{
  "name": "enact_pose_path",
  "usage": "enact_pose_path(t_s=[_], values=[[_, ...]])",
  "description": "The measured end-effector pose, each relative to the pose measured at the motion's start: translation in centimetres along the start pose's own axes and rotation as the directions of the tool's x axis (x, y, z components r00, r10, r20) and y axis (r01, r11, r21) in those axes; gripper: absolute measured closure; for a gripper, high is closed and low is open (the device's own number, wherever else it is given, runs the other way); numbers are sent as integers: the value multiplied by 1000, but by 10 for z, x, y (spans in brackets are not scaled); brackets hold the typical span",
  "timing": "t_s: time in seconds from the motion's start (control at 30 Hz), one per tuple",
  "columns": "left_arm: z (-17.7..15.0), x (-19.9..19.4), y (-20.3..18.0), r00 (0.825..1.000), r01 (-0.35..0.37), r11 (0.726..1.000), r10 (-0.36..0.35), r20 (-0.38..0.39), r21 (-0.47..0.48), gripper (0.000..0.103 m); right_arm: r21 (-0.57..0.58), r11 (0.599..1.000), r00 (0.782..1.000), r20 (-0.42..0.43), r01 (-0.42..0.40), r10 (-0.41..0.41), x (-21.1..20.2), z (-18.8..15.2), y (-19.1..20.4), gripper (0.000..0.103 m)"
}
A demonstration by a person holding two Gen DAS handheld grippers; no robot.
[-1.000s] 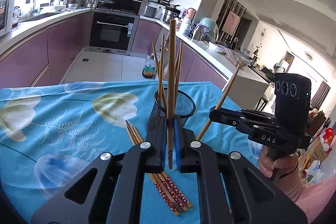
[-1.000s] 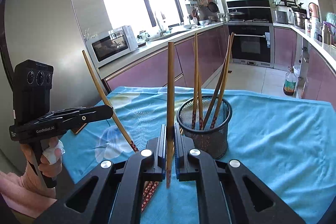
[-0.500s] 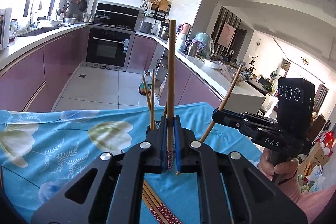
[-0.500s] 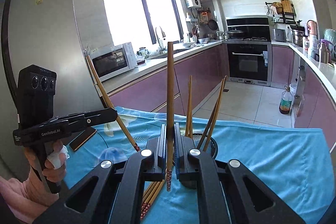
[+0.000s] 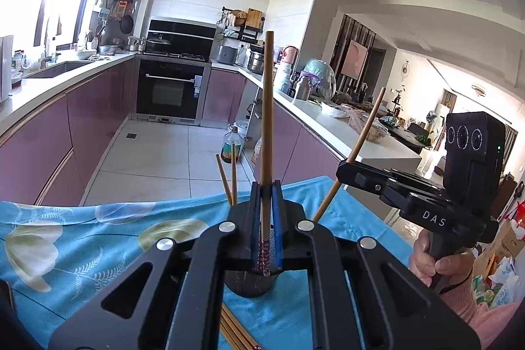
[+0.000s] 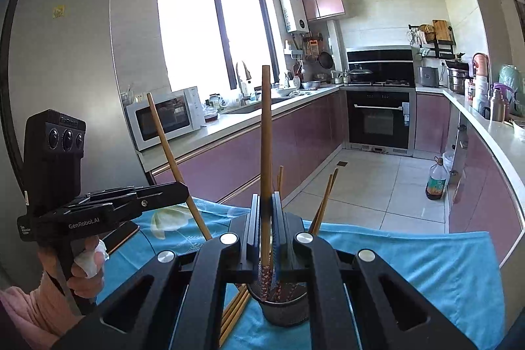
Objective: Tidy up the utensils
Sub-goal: 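Lower both chopsticks tip-first into the black mesh cup, then open both tools to release the chopsticks into the cup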
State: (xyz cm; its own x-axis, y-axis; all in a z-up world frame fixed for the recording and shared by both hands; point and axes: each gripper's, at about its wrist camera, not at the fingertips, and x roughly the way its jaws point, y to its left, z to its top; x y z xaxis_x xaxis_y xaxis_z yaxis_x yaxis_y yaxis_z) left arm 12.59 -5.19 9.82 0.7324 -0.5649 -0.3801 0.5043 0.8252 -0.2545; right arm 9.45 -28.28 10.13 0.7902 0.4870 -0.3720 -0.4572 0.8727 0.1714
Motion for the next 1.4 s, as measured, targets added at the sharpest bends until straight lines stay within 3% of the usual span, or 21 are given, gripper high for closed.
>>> enact_pose_path(t_s=[0.23, 0.6, 0.83, 1.1, 1.4], values=[[0, 21, 2, 999, -47, 999, 47, -22, 4, 95, 8, 999, 999, -35, 32, -32, 19, -5, -11, 97], [6, 34, 3, 1000, -23, 1000, 23, -17, -8, 96, 31, 999, 994, -100, 40, -37, 39, -17, -21, 97], [-6, 53, 1, 994, -29, 999, 34, -107, 41, 96, 23, 999, 988, -151, 39, -35, 48, -25, -19, 97], [-27, 87, 2, 968, -11, 998, 27, -250, 66, 96, 30, 998, 969, -244, 46, -37, 70, -35, -24, 97], [-39, 118, 15, 953, -43, 998, 53, -298, 38, 95, 81, 995, 965, -260, 62, -39, 85, -36, -33, 95]])
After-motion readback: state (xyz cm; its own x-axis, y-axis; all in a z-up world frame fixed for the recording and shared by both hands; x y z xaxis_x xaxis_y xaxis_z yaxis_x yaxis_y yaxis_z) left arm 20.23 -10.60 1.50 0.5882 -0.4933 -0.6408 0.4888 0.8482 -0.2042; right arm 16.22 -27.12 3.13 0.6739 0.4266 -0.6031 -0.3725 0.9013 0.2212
